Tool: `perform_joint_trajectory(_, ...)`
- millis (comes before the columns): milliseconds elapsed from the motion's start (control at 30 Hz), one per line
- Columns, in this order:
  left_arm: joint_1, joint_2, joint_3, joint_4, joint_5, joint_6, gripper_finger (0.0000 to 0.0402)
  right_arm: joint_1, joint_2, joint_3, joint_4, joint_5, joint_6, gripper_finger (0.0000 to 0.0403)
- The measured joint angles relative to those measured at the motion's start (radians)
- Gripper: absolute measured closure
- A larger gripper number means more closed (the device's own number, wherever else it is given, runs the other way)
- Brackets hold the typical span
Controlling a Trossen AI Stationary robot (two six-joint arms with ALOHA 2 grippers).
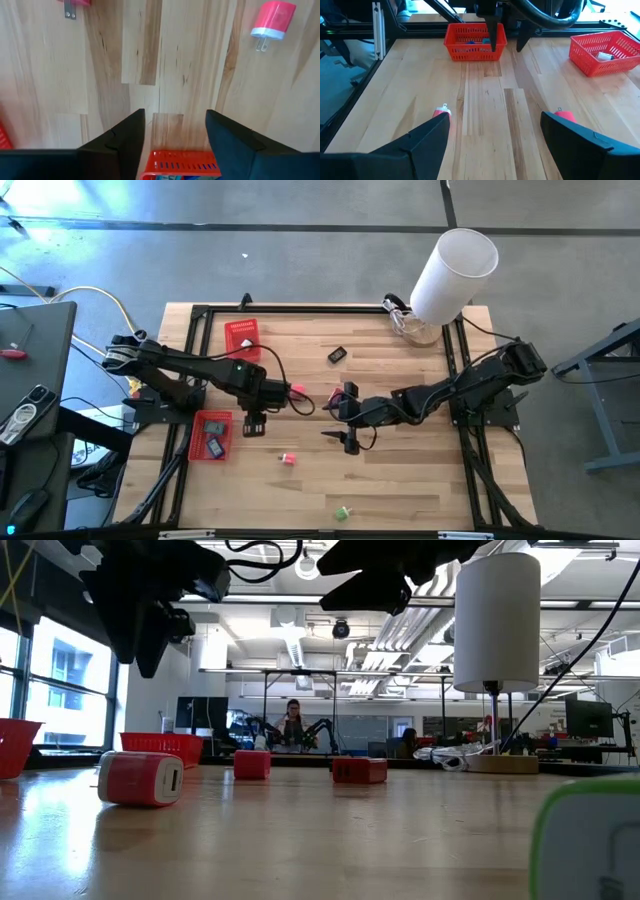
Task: Pick & Place Office items
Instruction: Put the red charger adapter into the top red bin
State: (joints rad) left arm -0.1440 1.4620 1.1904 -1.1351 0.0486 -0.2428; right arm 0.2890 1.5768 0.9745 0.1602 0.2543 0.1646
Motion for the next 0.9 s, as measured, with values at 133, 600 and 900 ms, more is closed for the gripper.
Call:
perform_joint_trajectory(133,0.0,0.0,0.0,0.01,-0.006,-0.004,0.0157,0.0,0.0,0.0,0.0,0.0,0.0,0.0101)
perform_joint_trajectory(600,0.0,0.0,-0.001,0.095,-0.094,-0.004,0.0123,-0.001,0.0,0.0,-0.027,0.0,0.024,0.0101)
perform_joint_trajectory(900,0.0,0.0,-0.001,0.132,-0.097,0.007,0.0123,0.006,0.021,-0.018,-0.076,-0.089,0.206,0.0101)
